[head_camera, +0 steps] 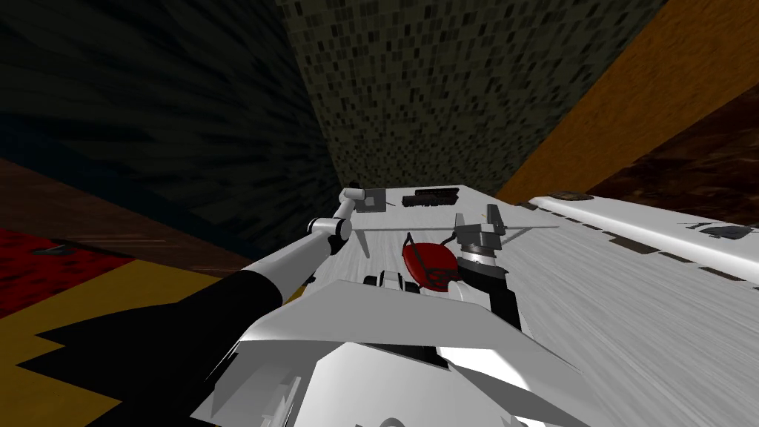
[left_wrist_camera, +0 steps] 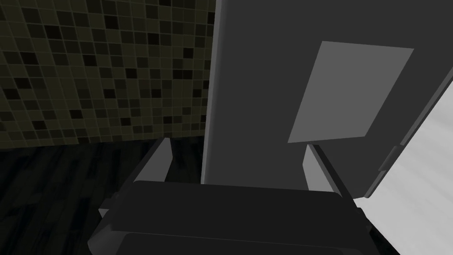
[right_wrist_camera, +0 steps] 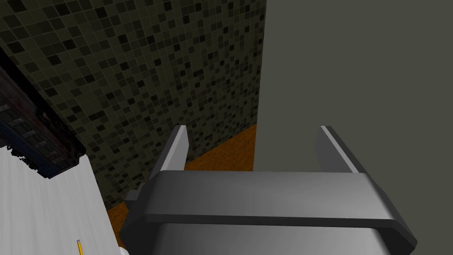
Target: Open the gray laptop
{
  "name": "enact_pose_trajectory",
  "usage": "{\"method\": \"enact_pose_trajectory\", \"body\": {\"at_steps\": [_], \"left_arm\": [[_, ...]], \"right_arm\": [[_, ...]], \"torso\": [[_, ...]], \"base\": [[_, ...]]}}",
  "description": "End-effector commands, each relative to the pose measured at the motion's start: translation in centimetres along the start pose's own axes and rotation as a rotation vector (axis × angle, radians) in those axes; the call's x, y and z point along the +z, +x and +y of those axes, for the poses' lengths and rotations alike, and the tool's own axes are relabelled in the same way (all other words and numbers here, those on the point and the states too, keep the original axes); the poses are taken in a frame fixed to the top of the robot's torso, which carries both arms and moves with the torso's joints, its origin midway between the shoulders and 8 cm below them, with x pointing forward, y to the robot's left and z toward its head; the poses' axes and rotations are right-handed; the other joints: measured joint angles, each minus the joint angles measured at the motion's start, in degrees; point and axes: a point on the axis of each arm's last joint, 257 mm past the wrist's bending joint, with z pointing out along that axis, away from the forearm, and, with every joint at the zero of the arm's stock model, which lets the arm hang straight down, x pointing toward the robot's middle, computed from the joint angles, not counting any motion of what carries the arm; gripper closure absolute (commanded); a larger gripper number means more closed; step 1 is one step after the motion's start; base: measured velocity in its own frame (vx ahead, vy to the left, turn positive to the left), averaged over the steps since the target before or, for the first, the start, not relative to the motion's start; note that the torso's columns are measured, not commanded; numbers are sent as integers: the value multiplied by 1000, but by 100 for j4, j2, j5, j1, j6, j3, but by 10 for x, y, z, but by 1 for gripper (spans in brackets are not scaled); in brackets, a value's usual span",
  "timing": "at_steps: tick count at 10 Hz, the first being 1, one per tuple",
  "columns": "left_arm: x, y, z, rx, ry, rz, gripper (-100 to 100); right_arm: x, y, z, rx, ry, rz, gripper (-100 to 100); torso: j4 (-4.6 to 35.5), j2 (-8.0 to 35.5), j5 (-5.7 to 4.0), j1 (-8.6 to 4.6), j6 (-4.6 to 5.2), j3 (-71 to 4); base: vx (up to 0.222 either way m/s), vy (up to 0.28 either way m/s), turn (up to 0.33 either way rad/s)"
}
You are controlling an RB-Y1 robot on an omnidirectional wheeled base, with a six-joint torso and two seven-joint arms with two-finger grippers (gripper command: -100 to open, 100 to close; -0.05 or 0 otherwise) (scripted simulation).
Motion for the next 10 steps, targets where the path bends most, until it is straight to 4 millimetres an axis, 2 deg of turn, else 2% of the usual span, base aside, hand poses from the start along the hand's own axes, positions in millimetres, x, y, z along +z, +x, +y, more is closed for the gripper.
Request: {"method": "enact_pose_trajectory", "body": {"at_steps": [1, 2, 3, 5, 7, 9, 10], "left_arm": [[1, 27, 3, 19, -4, 41, -100], [0, 18, 0, 12, -4, 28, -100], [2, -10, -2, -4, 0, -11, 100], [2, -10, -2, -4, 0, -11, 100], [0, -48, -6, -26, 5, -64, 100], [0, -48, -6, -26, 5, -64, 100], [-3, -85, -10, -47, 11, -117, 100]], "right_arm": [[0, 0, 0, 0, 0, 0, 0], [0, 0, 0, 0, 0, 0, 0], [0, 0, 0, 0, 0, 0, 0], [0, 0, 0, 0, 0, 0, 0], [0, 0, 0, 0, 0, 0, 0], [0, 0, 0, 0, 0, 0, 0], [0, 0, 0, 0, 0, 0, 0]], "torso": [[1, 10, -1, -2, 9, 4], [6, 23, 0, 3, 3, 13], [11, 43, 3, 10, 5, 25], [7, 51, 10, 20, 7, 31], [-7, 19, 9, 15, -16, 11], [-9, 20, 9, 3, 3, 10], [-17, 17, 6, -11, 3, 10]], "base": [[82, -30, 152], [43, -17, 42], [-10, 57, -244], [-41, 37, -155], [-39, 38, -175], [-67, -16, -117], [-90, 0, -352]]}}
